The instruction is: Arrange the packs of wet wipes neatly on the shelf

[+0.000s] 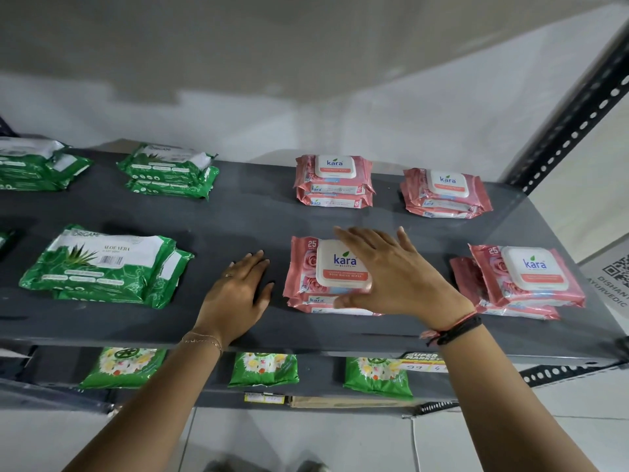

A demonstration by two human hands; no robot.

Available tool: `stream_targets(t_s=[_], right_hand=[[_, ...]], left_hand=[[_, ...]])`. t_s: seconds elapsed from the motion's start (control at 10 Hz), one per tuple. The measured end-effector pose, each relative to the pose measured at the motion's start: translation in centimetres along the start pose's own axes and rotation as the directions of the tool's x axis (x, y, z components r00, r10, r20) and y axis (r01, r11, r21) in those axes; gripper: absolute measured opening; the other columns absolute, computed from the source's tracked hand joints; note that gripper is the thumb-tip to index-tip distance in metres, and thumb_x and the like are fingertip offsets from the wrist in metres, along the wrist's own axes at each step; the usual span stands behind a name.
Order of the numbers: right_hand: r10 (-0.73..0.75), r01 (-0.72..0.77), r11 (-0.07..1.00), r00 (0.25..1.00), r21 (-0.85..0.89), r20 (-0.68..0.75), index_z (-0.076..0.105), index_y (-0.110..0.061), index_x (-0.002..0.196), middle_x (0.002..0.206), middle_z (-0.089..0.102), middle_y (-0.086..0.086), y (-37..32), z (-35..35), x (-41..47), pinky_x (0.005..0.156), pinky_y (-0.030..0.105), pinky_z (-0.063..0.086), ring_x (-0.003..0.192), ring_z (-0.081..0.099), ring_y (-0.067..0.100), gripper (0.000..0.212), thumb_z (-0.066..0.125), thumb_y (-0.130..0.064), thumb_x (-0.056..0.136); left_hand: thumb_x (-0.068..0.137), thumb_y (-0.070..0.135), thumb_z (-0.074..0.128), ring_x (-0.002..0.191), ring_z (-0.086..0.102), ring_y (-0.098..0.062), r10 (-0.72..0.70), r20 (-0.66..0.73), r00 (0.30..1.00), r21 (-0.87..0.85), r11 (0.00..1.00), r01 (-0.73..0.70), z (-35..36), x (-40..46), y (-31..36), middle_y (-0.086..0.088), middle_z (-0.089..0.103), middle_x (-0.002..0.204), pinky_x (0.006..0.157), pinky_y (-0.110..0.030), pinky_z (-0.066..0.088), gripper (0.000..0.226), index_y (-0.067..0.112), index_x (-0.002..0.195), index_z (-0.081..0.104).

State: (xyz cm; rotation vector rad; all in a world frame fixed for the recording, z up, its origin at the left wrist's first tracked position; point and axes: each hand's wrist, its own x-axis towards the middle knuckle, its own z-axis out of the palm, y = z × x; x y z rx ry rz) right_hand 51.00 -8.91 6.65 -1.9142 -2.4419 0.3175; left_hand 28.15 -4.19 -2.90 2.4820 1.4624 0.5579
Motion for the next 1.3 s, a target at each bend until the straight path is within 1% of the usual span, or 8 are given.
stream_targets(t_s=[0.2, 0.3, 0.4, 0.5, 0.6, 0.9, 1.1, 1.3], right_hand=[[0.169, -0.141, 0.985, 0.924, 0.104, -0.344, 0.035, -0.010, 0.132, 0.141, 0.044, 0.010, -2.7, -0.7, 0.6, 0.111, 0.055, 0.018, 0.131, 0.037, 0.027, 0.048, 0.032, -0.037, 0.093], [0.236, -0.207, 0.971, 0.903, 0.118, -0.359, 0.036, -0.008, 0.132, 0.141, 0.044, 0.011, -4.4, 0.0, 1.8, 0.111, 0.054, 0.018, 0.132, 0.036, 0.027, 0.046, 0.031, -0.034, 0.094], [0.291, -0.264, 0.956, 0.906, 0.126, -0.307, 0.027, -0.009, 0.137, 0.147, 0.034, 0.010, -5.2, 1.0, 2.9, 0.113, 0.052, 0.011, 0.138, 0.025, 0.023, 0.051, 0.025, -0.037, 0.094], [0.346, -0.324, 0.938, 0.902, 0.127, -0.256, 0.021, -0.012, 0.139, 0.151, 0.026, 0.006, -5.2, 2.0, 3.7, 0.114, 0.052, 0.005, 0.140, 0.018, 0.020, 0.057, 0.020, -0.044, 0.093], [0.390, -0.375, 0.921, 0.891, 0.107, -0.232, 0.022, -0.013, 0.139, 0.151, 0.026, 0.004, -5.1, 2.8, 4.1, 0.114, 0.050, 0.004, 0.140, 0.017, 0.018, 0.058, 0.018, -0.047, 0.092], [0.390, -0.382, 0.921, 0.889, 0.082, -0.241, 0.029, -0.019, 0.137, 0.148, 0.033, 0.001, -5.1, 3.9, 4.1, 0.114, 0.046, 0.011, 0.138, 0.025, 0.018, 0.046, 0.025, -0.036, 0.094], [0.403, -0.398, 0.915, 0.899, 0.060, -0.170, 0.021, -0.017, 0.140, 0.152, 0.024, 0.002, -5.0, 3.4, 4.2, 0.114, 0.050, 0.004, 0.140, 0.016, 0.018, 0.050, 0.022, -0.038, 0.094], [0.410, -0.395, 0.912, 0.864, 0.112, -0.293, 0.026, -0.013, 0.138, 0.150, 0.028, 0.006, -6.9, 1.5, 3.2, 0.113, 0.053, 0.001, 0.140, 0.019, 0.019, 0.056, 0.017, -0.044, 0.092]], left_hand=[[0.085, 0.020, 0.046, 0.112, 0.052, -0.041, 0.081, -0.068, 0.994, 0.099, 0.992, -0.074, -5.0, 1.7, -0.6, -0.026, 0.054, 0.124, 0.098, -0.055, 0.033, 0.039, -0.005, 0.114, 0.052], [0.084, 0.027, 0.032, 0.110, 0.053, -0.042, 0.036, -0.115, 0.993, 0.168, 0.986, -0.016, -9.2, 2.0, -3.7, -0.027, 0.055, 0.123, 0.097, -0.057, 0.033, 0.048, -0.004, 0.115, 0.051], [0.085, 0.022, 0.040, 0.109, 0.052, -0.047, -0.050, -0.106, 0.993, 0.212, 0.975, 0.072, -11.8, 1.4, -7.6, -0.032, 0.054, 0.120, 0.095, -0.062, 0.036, 0.044, -0.008, 0.115, 0.049], [0.091, 0.019, 0.050, 0.120, 0.043, -0.045, -0.084, -0.029, 0.996, 0.255, 0.963, 0.088, -11.8, 0.7, -10.5, -0.032, 0.047, 0.128, 0.102, -0.059, 0.029, 0.043, -0.009, 0.122, 0.043], [0.095, 0.027, 0.040, 0.132, 0.028, -0.036, -0.130, 0.039, 0.991, 0.233, 0.965, 0.117, -10.9, 0.4, -12.0, -0.025, 0.034, 0.140, 0.109, -0.049, 0.015, 0.049, -0.004, 0.131, 0.031], [0.087, 0.032, 0.022, 0.131, 0.031, -0.034, -0.115, 0.003, 0.993, 0.206, 0.972, 0.112, -9.9, -0.2, -12.1, -0.022, 0.034, 0.140, 0.109, -0.044, 0.016, 0.057, -0.004, 0.131, 0.030], [0.097, 0.031, 0.021, 0.137, 0.015, -0.026, -0.164, 0.073, 0.984, 0.213, 0.966, 0.145, -10.1, 0.3, -12.4, -0.016, 0.017, 0.149, 0.111, -0.038, 0.004, 0.051, 0.001, 0.137, 0.011], [0.096, 0.027, 0.023, 0.137, 0.017, -0.026, -0.087, 0.039, 0.995, 0.227, 0.971, 0.076, -11.1, -0.1, -11.3, -0.018, 0.017, 0.149, 0.112, -0.040, 0.005, 0.050, 0.000, 0.137, 0.011]])
